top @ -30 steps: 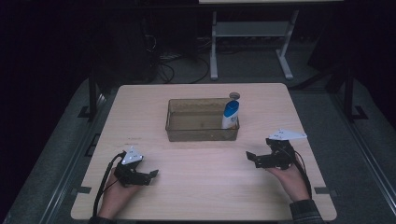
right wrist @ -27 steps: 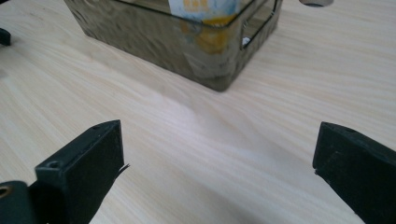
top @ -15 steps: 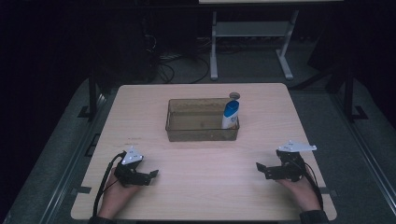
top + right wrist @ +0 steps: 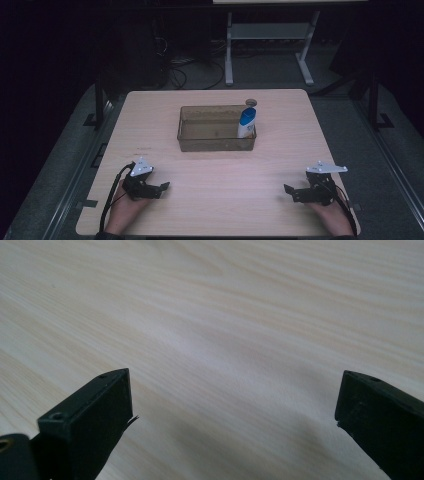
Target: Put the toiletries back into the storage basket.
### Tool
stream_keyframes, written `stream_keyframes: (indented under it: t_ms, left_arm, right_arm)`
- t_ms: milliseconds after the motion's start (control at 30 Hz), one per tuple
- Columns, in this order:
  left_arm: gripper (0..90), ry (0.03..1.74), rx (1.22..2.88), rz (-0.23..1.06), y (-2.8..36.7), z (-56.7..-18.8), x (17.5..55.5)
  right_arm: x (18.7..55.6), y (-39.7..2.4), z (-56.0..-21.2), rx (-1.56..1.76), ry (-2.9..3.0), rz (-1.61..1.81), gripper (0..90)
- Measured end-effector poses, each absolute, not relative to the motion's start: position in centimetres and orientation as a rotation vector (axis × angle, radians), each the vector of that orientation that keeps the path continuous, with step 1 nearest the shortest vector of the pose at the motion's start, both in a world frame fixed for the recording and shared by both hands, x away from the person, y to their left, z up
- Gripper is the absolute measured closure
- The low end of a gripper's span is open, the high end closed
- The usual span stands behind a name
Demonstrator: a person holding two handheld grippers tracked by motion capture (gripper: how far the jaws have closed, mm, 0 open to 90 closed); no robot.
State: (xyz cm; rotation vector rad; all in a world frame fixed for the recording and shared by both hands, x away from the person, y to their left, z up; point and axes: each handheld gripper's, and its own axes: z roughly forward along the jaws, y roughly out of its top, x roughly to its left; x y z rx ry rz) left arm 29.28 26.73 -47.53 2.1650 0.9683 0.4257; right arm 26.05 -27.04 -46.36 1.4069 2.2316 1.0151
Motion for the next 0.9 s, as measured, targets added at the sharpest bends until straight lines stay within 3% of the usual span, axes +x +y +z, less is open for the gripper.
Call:
stream_keyframes:
  t_ms: [900]
  left_arm:
    - [12.7,0.968,2.165,0.427,26.7,-47.5,29.3]
  right_arm:
    - [25.5,-27.4,-48.2,1.377,2.223,0.912,0.0]
